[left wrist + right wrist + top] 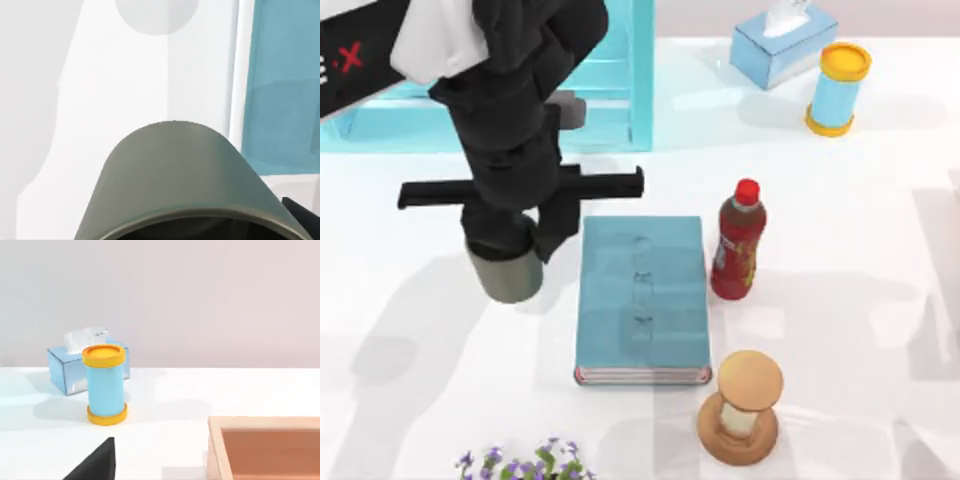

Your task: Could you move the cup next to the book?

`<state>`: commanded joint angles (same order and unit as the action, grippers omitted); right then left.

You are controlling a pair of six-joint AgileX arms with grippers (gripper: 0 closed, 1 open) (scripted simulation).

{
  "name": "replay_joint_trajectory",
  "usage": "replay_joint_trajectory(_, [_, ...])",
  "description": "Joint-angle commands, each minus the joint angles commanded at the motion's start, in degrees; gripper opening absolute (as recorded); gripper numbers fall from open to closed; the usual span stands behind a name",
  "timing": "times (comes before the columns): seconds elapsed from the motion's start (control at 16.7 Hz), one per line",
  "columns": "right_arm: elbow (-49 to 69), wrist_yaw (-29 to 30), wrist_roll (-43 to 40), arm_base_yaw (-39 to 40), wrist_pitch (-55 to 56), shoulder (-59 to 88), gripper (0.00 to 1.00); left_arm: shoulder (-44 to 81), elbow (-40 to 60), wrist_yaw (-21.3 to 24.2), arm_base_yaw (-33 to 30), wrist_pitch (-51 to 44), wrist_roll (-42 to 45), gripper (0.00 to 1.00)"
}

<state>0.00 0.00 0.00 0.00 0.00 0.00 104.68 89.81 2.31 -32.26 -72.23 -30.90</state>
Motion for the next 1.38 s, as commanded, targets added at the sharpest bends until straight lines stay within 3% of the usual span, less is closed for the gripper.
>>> replay_joint_trajectory(0.36, [0.0,0.0,0.0,0.0,0.0,0.0,1.0,0.13,-1.1,-0.06,0.45,0.91,0.32,0.0])
replay_joint_trajectory(0.72, [0.0,0.0,0.0,0.0,0.0,0.0,1.0,0.98,-11.16,0.04,0.98,12.62,0.96,0.0])
replay_joint_trajectory(1.02, [0.0,0.0,0.0,0.0,0.0,0.0,1.0,1.56,-12.84,0.06,1.11,14.35,1.13,0.0])
replay_joint_trajectory(1.38, [0.0,0.0,0.0,0.0,0.0,0.0,1.0,1.56,-12.84,0.06,1.11,14.35,1.13,0.45])
